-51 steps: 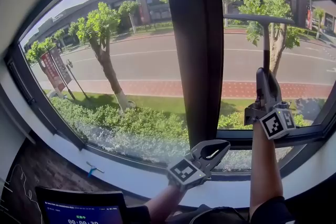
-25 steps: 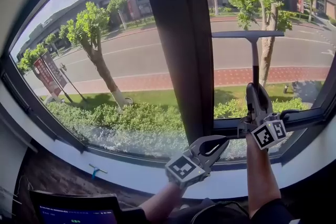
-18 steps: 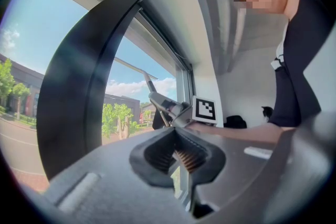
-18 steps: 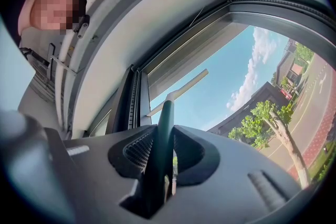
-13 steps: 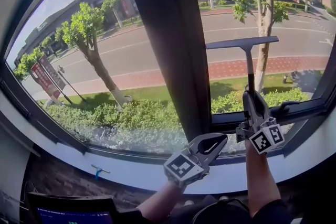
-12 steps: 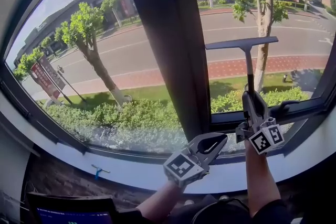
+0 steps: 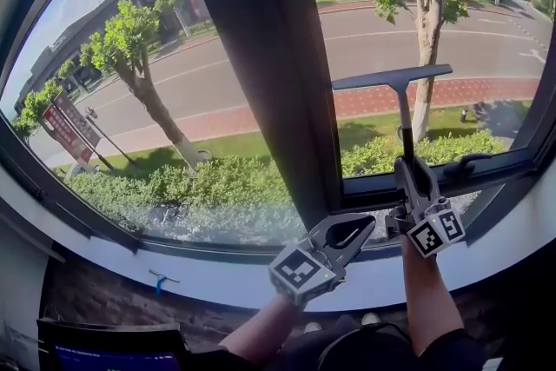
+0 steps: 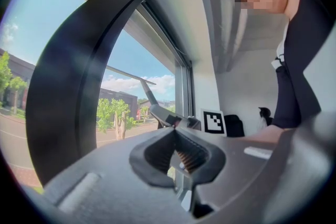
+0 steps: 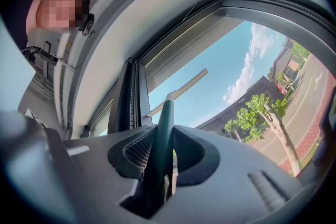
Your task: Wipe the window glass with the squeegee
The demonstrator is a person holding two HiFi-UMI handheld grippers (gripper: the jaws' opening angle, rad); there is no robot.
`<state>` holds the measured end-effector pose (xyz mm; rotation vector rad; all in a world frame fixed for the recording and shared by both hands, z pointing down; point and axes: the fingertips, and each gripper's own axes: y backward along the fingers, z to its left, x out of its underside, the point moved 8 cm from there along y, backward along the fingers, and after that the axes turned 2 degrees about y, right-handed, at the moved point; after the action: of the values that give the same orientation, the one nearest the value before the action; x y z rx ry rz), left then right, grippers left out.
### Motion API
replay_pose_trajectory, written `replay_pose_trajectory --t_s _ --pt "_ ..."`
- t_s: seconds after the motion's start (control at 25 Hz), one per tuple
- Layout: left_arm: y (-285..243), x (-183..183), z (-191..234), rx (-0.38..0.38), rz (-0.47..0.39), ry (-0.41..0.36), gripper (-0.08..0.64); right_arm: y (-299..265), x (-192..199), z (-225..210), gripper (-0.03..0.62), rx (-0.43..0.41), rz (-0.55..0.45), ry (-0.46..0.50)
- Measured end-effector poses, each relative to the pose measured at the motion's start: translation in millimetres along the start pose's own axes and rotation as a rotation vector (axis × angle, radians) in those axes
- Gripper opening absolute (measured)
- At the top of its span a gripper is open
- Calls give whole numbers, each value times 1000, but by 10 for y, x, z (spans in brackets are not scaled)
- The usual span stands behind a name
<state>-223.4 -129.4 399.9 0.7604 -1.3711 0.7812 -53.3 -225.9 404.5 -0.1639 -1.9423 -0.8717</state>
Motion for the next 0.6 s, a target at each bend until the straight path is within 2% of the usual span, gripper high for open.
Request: replay_pose_trajectory --t_s 0.44,0.6 --pt "-122 6 -9 53 -19 29 3 303 312 -56 98 38 78 -56" --pt "-111 37 21 51 -13 32 3 398 405 -71 98 46 100 -66"
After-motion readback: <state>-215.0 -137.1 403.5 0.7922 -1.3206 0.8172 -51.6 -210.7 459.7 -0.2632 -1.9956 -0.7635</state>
